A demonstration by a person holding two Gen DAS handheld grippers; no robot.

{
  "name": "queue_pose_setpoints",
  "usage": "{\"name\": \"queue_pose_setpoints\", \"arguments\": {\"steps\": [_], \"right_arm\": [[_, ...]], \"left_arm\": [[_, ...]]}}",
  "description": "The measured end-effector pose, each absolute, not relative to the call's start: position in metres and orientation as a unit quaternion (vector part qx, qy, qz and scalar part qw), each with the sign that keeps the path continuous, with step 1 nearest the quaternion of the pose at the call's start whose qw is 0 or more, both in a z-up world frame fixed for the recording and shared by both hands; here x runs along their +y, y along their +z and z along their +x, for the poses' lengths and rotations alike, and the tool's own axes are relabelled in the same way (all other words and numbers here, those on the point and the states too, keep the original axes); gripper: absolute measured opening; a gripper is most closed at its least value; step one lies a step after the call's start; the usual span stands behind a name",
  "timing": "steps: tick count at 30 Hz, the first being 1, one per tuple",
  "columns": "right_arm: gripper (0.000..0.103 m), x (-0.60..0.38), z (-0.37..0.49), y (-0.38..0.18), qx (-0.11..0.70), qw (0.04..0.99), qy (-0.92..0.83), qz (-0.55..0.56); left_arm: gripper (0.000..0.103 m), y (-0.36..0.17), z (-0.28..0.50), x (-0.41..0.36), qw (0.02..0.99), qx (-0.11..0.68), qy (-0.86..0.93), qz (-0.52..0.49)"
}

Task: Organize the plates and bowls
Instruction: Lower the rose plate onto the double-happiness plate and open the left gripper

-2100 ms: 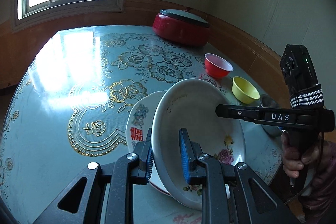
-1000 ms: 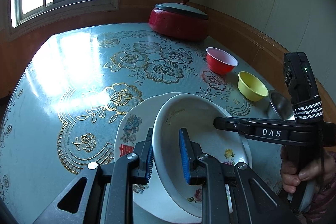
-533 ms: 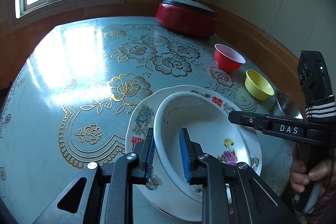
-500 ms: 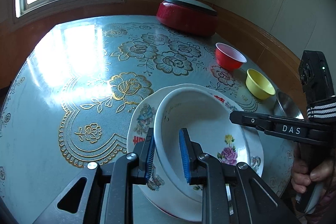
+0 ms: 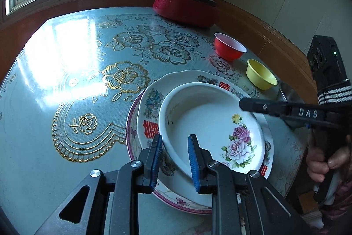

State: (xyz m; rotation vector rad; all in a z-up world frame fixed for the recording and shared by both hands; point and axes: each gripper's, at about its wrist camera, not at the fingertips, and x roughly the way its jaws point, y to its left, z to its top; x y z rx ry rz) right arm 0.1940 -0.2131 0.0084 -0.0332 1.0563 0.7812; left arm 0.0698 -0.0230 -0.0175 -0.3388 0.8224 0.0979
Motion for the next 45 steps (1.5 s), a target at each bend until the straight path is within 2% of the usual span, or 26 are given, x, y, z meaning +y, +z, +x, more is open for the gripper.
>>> {"name": "queue_pose_setpoints", "arguments": {"steps": [2, 5, 11, 13, 20, 32, 35, 37, 45], "right_arm": [[0.021, -0.225, 0.203, 0.015, 0.480, 0.807, 0.342, 0.016], [0.028, -0.242, 0.218, 0.009, 0.491, 0.812, 0.307, 0.072], [0.031, -0.251, 0.235, -0.026, 0.547, 0.774, 0.285, 0.145], [0.036, -0.247, 0.233, -0.033, 0.555, 0.759, 0.300, 0.161], [0.042, -0.229, 0.221, -0.039, 0.548, 0.776, 0.292, 0.112], [0.042, -0.190, 0.204, -0.038, 0.547, 0.776, 0.310, 0.048], [0.053, -0.169, 0.196, -0.035, 0.540, 0.779, 0.317, 0.006], [0.064, -0.155, 0.191, -0.034, 0.535, 0.783, 0.317, -0.028], [0.065, -0.148, 0.193, -0.030, 0.541, 0.784, 0.303, -0.030]], "left_arm": [[0.023, -0.014, 0.067, -0.023, 0.905, 0.391, 0.049, -0.163], [0.023, -0.013, 0.064, -0.020, 0.905, 0.388, 0.052, -0.168], [0.024, -0.013, 0.049, -0.004, 0.903, 0.375, 0.081, -0.195], [0.024, -0.013, 0.044, 0.003, 0.901, 0.372, 0.090, -0.205], [0.026, -0.029, 0.040, 0.016, 0.884, 0.401, 0.107, -0.216], [0.026, -0.032, 0.023, 0.034, 0.874, 0.397, 0.139, -0.242], [0.026, -0.031, 0.017, 0.041, 0.873, 0.390, 0.152, -0.251], [0.026, -0.029, 0.011, 0.044, 0.873, 0.381, 0.159, -0.259], [0.029, -0.024, -0.007, 0.052, 0.870, 0.367, 0.195, -0.266]]}}
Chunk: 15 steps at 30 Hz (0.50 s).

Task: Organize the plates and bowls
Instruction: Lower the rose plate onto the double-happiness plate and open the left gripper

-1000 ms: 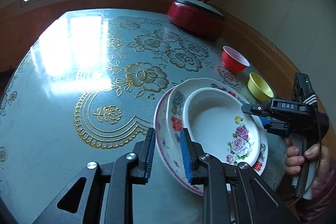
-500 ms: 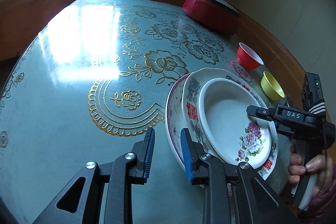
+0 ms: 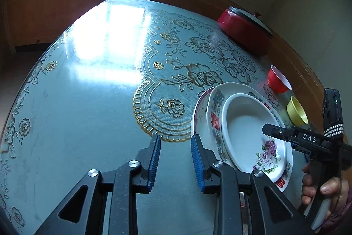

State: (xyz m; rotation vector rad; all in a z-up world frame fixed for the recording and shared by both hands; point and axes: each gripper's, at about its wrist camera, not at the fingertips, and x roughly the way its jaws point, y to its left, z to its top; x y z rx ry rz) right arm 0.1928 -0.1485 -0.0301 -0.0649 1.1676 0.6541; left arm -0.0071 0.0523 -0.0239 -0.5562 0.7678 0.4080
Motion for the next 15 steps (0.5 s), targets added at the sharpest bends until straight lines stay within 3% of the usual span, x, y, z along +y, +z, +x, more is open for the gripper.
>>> {"name": "queue_pose_setpoints", "arguments": {"steps": [15], "right_arm": [[0.077, -0.137, 0.168, -0.033, 0.521, 0.793, 0.298, -0.107]], "left_arm": [[0.049, -0.002, -0.002, 0.032, 0.887, 0.356, 0.251, -0.154]]}}
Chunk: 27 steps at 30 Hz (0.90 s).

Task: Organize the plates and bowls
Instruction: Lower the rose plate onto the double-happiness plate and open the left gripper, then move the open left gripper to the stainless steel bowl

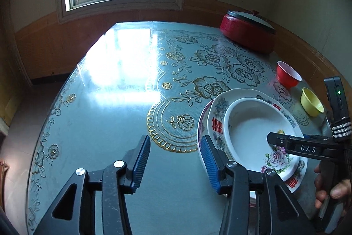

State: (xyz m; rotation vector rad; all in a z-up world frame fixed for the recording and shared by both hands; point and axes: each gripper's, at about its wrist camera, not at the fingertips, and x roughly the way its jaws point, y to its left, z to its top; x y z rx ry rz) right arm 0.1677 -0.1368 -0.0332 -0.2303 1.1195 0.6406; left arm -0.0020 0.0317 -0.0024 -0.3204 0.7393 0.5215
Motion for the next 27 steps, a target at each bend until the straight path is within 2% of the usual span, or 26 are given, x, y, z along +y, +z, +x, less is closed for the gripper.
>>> {"name": "queue_pose_setpoints", "arguments": {"steps": [9, 20, 27], "right_arm": [[0.080, -0.148, 0.160, -0.030, 0.526, 0.788, 0.309, -0.076], [0.080, -0.188, 0.146, -0.006, 0.485, 0.827, 0.284, -0.007], [0.080, -0.193, 0.128, 0.003, 0.458, 0.840, 0.291, -0.017]], "left_arm": [[0.053, 0.005, 0.002, 0.025, 0.894, 0.352, 0.246, -0.126], [0.054, 0.011, 0.009, 0.001, 0.913, 0.343, 0.213, -0.061], [0.054, 0.012, 0.013, -0.007, 0.918, 0.348, 0.181, -0.062]]}}
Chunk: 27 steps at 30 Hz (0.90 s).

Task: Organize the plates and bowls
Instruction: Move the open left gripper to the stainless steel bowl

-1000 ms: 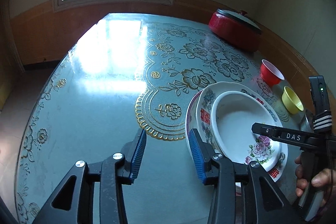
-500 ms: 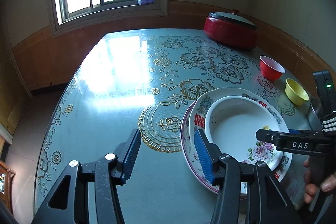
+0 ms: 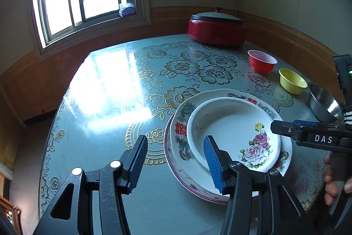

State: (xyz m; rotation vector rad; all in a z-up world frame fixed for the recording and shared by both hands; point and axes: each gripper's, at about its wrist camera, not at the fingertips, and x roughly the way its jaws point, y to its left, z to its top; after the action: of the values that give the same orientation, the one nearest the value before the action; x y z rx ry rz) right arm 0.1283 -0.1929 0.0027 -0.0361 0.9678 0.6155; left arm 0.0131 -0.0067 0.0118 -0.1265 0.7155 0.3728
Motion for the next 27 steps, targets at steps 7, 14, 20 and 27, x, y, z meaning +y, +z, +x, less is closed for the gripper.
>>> {"name": "queue_pose_setpoints", "arguments": {"steps": [7, 14, 20, 27], "right_arm": [[0.080, -0.189, 0.110, 0.003, 0.445, 0.839, 0.312, -0.016], [0.080, -0.218, 0.112, 0.010, 0.438, 0.852, 0.287, 0.016], [0.080, -0.243, 0.117, 0.020, 0.432, 0.863, 0.260, 0.024], [0.080, -0.292, 0.130, 0.035, 0.417, 0.881, 0.218, 0.038]], "left_arm": [[0.054, 0.004, 0.011, -0.001, 0.911, 0.362, 0.187, -0.067], [0.054, 0.009, 0.016, -0.011, 0.917, 0.358, 0.170, -0.053], [0.054, 0.016, 0.034, -0.033, 0.926, 0.353, 0.130, -0.039], [0.054, 0.022, 0.068, -0.076, 0.934, 0.350, 0.074, -0.015]]}}
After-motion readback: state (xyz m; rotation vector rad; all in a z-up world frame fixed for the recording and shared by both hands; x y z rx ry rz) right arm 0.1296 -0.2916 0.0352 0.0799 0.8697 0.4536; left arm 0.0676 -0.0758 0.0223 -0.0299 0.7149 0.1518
